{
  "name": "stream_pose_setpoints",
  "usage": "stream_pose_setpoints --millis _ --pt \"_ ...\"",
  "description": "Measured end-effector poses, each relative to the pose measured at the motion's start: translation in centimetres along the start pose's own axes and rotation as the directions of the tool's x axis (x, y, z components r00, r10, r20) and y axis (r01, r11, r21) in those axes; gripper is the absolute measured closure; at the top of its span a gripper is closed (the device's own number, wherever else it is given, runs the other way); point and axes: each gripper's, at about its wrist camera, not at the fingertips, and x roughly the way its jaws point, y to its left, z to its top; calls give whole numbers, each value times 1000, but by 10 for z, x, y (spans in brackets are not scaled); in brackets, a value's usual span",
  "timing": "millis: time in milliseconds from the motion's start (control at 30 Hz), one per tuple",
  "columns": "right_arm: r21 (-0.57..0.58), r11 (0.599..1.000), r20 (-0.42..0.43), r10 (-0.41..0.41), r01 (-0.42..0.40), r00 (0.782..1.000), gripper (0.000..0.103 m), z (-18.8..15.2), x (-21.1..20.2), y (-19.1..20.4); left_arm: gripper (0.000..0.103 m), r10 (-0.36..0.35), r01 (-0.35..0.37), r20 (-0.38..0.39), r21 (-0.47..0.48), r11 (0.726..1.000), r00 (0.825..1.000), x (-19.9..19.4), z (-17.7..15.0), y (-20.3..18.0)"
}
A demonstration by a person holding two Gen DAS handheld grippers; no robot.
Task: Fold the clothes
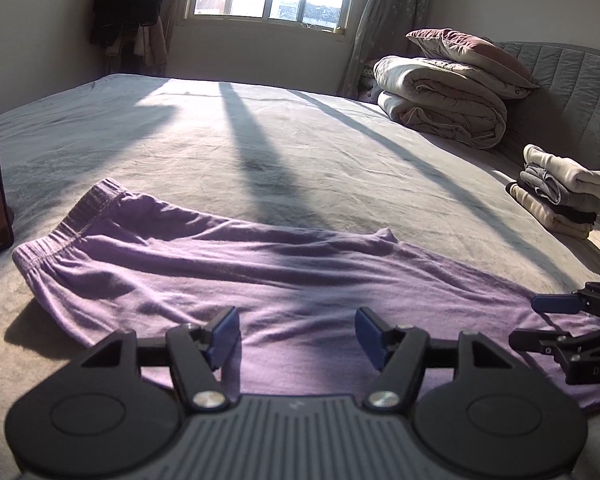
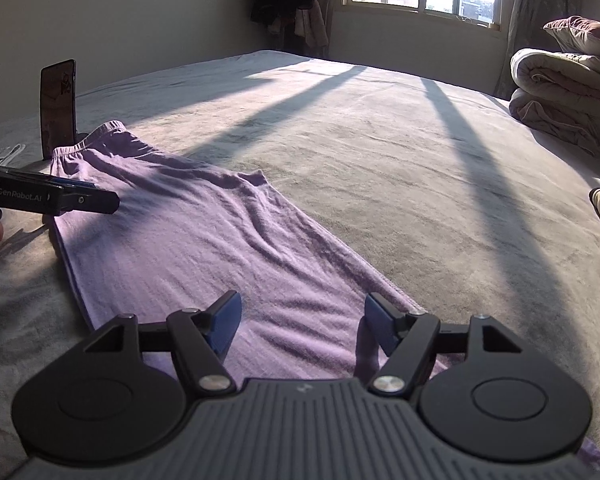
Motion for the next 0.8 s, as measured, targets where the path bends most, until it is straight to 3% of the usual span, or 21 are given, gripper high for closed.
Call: stream_pose_setpoints --millis 333,433,633,800 --pt "39 998 -12 -46 46 999 31 -12 -21 -6 36 -120 122 -32 64 990 992 8 -5 -43" --pt "87 993 -25 -73 74 997 31 -21 -32 -16 35 -118 122 -36 102 987 992 9 -9 -52" --pt "229 958 -67 -163 174 984 31 -44 -71 -39 33 -116 122 -43 174 977 992 4 -15 -72" --pt "303 923 -72 -228 239 971 31 -71 -104 -50 33 -194 205 -69 246 947 979 0 -26 -107"
